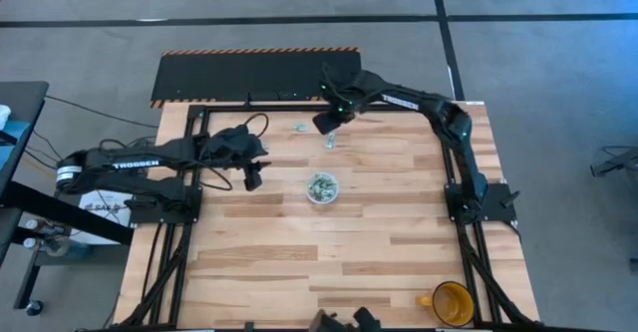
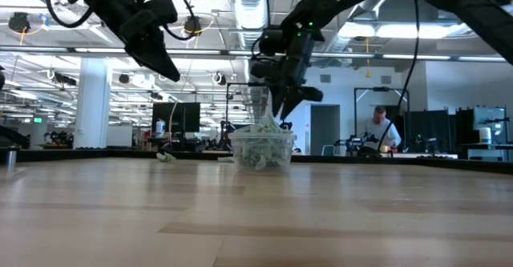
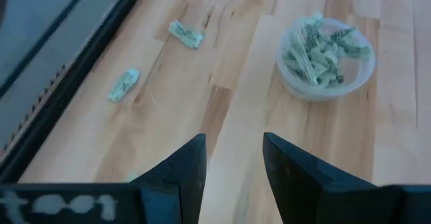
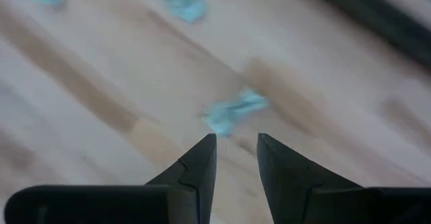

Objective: Pick and place Stevia / Truvia into bins
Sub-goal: Put the green stevia packet into the transparent container

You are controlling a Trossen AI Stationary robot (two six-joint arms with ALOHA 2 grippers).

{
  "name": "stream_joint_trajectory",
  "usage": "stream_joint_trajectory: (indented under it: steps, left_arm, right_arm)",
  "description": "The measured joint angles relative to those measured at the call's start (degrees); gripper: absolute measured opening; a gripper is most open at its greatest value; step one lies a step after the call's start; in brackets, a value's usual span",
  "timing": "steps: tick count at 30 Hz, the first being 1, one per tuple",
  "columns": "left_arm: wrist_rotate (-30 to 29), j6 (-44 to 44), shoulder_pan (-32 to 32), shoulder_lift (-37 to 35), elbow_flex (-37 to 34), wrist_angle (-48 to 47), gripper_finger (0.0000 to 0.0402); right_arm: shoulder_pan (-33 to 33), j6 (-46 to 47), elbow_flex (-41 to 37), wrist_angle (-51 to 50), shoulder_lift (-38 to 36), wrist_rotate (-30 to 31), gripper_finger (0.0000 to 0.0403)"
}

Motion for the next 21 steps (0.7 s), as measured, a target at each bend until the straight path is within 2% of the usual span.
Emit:
stream_joint_trajectory:
  steps: [4,8,15,21]
  left_arm:
    - [-0.1,0.9,0.0,-2.4,-2.9,2.9,0.0138]
    - [-0.2,0.9,0.0,-3.9,-4.9,4.6,0.0138]
    - [-0.3,0.9,0.0,-4.2,-9.4,9.6,0.0138]
    - [-0.3,1.1,0.0,-4.2,-13.5,14.8,0.0138]
  right_arm:
    - [-1.0,0.6,3.2,0.4,3.4,-9.3,0.0100]
    - [-1.6,1.5,4.4,0.3,6.3,-13.4,0.0104]
    - [-1.8,5.1,4.3,-0.4,8.4,-13.0,0.0143]
    - [-2.1,11.7,4.3,-1.0,8.1,-7.9,0.0186]
